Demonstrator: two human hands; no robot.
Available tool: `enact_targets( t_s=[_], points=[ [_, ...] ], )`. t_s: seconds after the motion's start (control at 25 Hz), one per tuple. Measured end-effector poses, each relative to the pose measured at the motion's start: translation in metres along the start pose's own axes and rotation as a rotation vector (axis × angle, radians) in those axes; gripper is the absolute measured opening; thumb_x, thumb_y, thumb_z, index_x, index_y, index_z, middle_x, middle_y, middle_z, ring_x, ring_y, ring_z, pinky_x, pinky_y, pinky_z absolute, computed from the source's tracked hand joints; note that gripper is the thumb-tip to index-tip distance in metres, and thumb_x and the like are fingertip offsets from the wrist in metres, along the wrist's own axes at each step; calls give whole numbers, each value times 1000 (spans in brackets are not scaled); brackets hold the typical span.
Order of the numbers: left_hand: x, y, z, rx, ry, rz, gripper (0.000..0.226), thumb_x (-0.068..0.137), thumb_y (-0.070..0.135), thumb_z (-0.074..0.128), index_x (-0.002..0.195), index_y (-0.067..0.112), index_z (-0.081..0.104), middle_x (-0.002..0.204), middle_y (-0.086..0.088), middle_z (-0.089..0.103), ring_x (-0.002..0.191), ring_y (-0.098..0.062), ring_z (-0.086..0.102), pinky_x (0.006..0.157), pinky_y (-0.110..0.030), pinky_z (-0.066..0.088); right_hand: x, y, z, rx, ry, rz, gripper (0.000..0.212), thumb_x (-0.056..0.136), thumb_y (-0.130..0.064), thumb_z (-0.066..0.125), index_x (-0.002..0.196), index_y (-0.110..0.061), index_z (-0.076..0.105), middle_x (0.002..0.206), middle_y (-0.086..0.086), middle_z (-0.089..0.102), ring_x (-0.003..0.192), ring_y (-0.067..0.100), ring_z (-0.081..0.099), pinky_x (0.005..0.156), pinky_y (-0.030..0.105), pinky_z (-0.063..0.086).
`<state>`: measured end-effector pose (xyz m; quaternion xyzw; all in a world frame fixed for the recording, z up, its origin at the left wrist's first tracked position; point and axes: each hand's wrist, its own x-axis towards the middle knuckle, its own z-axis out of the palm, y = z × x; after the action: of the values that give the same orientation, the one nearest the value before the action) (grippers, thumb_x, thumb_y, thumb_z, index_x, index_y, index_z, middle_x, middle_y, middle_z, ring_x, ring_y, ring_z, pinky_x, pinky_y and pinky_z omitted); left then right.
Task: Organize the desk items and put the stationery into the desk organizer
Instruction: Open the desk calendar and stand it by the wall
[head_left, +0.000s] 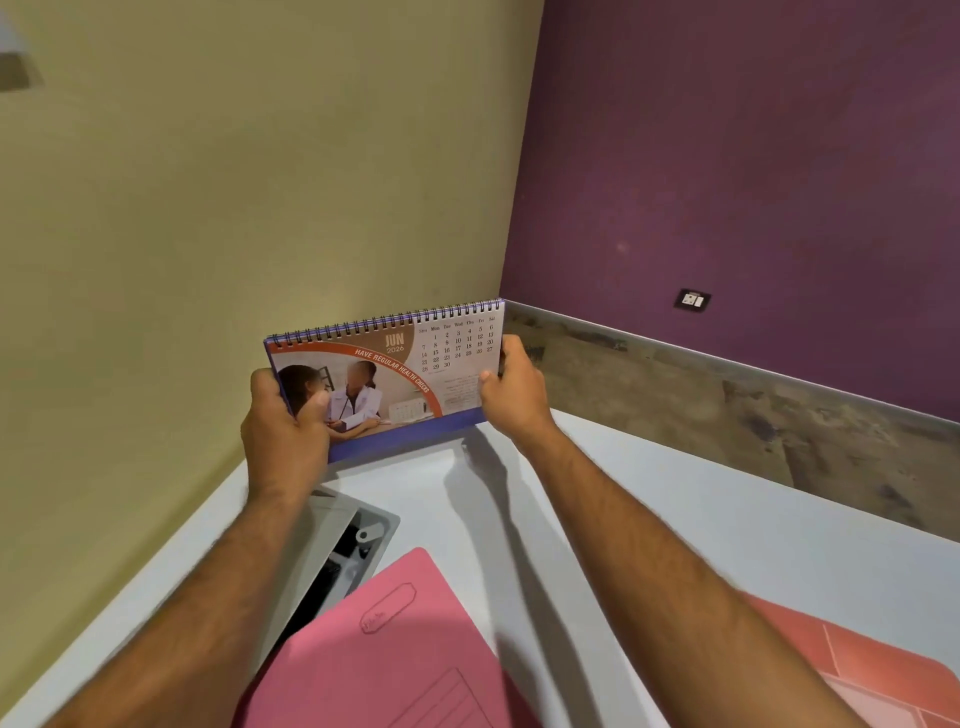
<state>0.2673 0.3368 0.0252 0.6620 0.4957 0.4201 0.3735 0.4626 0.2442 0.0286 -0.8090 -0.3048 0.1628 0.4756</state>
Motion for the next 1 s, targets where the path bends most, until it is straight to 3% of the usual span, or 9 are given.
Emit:
enact_targets(
  t_s=[0.28, 0.64, 0.8, 1.0],
  points=[
    [33, -39, 17, 59, 52, -10, 31, 90, 10, 63, 116, 3, 48, 117, -18, 64, 102, -33, 61, 79, -30, 43, 30, 21, 42, 49, -77, 36, 42, 94, 6, 42, 128, -19, 44, 132, 3, 58, 121, 26, 56, 90, 41, 56],
    [42, -50, 14, 105, 64, 14, 31, 90, 14, 65, 116, 4, 51, 115, -16, 65, 92, -22, 55, 78, -30, 42, 38, 21, 45, 17, -155, 56, 50, 93, 9, 49, 132, -20, 43, 132, 3, 58, 122, 27, 56, 91, 39, 55],
    [42, -50, 10, 155, 44, 37, 37, 87, 24, 71, 113, 5, 53, 112, -16, 66, 99, -32, 61, 80, -34, 43, 34, 24, 35, -12, -169, 78, 60, 90, 8, 57, 139, -21, 40, 140, 5, 53, 128, 26, 53, 95, 37, 53],
    [47, -48, -4, 249, 36, 30, 51, 79, 45, 75, 109, 10, 54, 105, -12, 66, 97, -32, 61, 83, -42, 49, 25, 22, 17, -59, -145, 75, 70, 87, 12, 52, 145, -22, 36, 148, 8, 46, 136, 27, 44, 107, 42, 45]
  ],
)
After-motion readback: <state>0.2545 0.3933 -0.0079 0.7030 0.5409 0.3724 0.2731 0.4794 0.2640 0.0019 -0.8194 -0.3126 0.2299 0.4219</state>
